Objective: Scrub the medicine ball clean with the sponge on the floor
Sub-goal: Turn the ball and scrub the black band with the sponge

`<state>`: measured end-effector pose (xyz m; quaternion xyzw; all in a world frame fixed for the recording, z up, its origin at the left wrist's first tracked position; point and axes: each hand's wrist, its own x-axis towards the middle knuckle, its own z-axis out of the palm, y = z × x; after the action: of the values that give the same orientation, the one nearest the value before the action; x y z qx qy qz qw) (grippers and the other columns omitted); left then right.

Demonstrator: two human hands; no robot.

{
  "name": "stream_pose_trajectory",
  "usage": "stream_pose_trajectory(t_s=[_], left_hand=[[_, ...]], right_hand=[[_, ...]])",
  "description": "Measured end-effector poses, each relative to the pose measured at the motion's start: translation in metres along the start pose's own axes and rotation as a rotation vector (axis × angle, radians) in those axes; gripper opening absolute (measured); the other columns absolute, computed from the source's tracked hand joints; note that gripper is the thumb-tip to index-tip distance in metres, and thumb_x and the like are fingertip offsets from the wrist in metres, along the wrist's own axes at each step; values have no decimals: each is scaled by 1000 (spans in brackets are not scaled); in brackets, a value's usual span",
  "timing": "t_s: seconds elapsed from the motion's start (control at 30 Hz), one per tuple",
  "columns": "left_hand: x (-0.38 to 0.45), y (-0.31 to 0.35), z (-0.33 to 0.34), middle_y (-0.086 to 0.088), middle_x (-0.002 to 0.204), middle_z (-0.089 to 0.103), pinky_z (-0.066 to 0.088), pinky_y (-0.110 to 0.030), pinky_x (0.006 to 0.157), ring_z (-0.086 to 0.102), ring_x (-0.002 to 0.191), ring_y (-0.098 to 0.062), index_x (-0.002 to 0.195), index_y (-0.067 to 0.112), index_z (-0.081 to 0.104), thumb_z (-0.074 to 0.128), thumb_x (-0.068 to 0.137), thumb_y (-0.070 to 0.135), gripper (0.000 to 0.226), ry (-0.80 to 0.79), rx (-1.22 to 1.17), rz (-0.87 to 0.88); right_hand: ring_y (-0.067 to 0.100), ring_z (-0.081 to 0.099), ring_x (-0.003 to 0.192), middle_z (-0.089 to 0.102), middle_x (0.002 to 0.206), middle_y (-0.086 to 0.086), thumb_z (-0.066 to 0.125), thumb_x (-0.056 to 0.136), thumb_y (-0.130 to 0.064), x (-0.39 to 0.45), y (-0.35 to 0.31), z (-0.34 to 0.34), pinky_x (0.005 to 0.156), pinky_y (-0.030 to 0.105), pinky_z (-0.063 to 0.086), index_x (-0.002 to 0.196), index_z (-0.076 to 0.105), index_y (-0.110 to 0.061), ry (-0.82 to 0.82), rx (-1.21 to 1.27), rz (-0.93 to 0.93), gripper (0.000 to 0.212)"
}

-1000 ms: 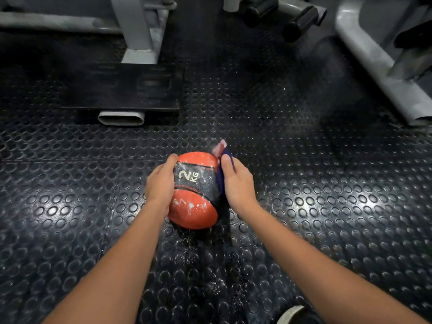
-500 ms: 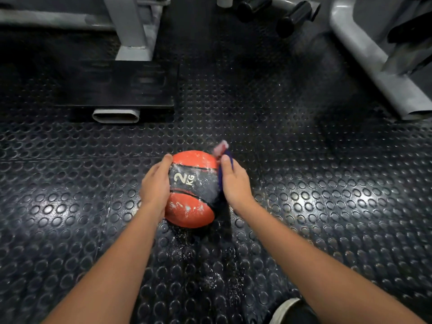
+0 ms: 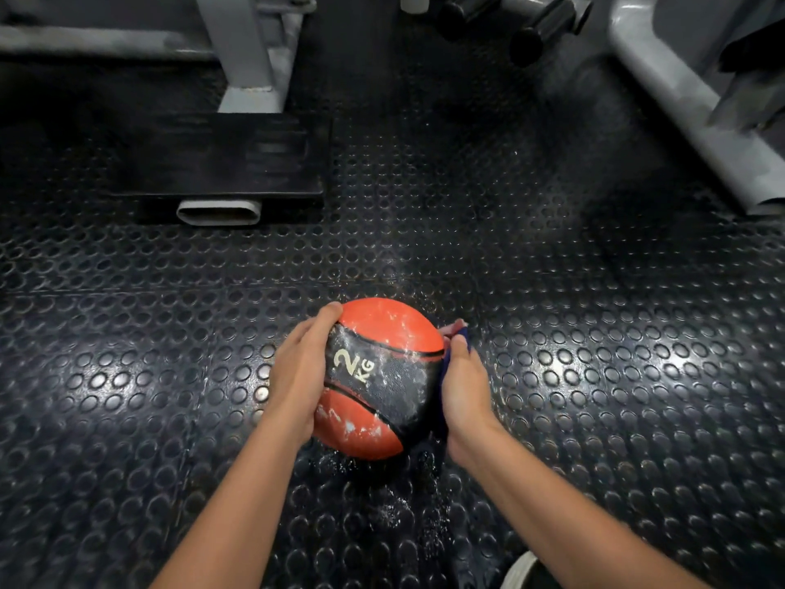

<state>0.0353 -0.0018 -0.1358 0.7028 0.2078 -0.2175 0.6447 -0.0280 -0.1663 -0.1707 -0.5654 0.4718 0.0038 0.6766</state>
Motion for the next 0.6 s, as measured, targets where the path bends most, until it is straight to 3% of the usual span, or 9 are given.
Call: stream_pose_trajectory(t_s=[0.07,0.17,0.23,0.3,0.37,0.47,0.53,0.6], left_hand=[[-11,1,3,0,110,80,59,-52,95,77,100,-26,113,36,75,68,65,82,67,-45,3,10],[-23,-8,8,-1,110,81,59,-53,97,77,102,-27,116,33,75,69,64,83,72,-77,-10,-24],[-28,-22,12,0,113,80,57,-55,98,76,105,-27,117,35,75,68,65,87,74,-61,-5,-53],[-29,-35,12,-2,111,80,57,-57,99,76,105,-30,115,33,76,64,74,87,69,-24,-11,-81],[-27,-40,12,-7,103,82,58,-57,98,78,100,-32,112,24,78,60,89,73,57,-12,-64,-115],[-23,-36,10,-9,103,82,60,-54,96,79,99,-31,116,19,76,58,95,67,56,-29,-97,-154],[-21,-35,9,-10,103,82,60,-51,94,79,98,-30,116,18,76,55,97,66,56,-38,-101,-152],[-21,-34,10,-10,104,82,60,-51,95,78,100,-30,115,16,76,54,98,64,56,-48,-96,-138]], right_hand=[[19,60,125,68,127,-10,35,86,-74,-22,-5,-12,113,48,43,121,65,-37,4,-9,-28,59],[8,46,119,55,116,-24,33,110,-47,-37,-7,-28,107,30,32,125,55,-40,0,23,-120,27],[10,43,129,51,135,-18,29,111,-45,-37,0,-34,113,33,31,143,54,-31,-26,-62,-124,42],[19,43,142,51,153,-6,26,109,-53,-34,8,-34,122,45,31,150,52,-26,-6,-191,-107,55],[22,52,137,61,142,-4,28,108,-56,-28,10,-34,118,49,37,138,62,-30,-4,-233,-102,52],[15,61,122,69,121,-13,34,109,-54,-29,4,-34,111,42,44,116,69,-40,-52,-217,-148,38],[11,63,118,70,117,-15,39,109,-50,-35,-2,-35,107,38,47,111,68,-41,-59,-200,-289,31],[8,63,117,70,120,-15,41,109,-48,-47,-6,-35,106,37,49,121,70,-36,-111,-234,-513,33]])
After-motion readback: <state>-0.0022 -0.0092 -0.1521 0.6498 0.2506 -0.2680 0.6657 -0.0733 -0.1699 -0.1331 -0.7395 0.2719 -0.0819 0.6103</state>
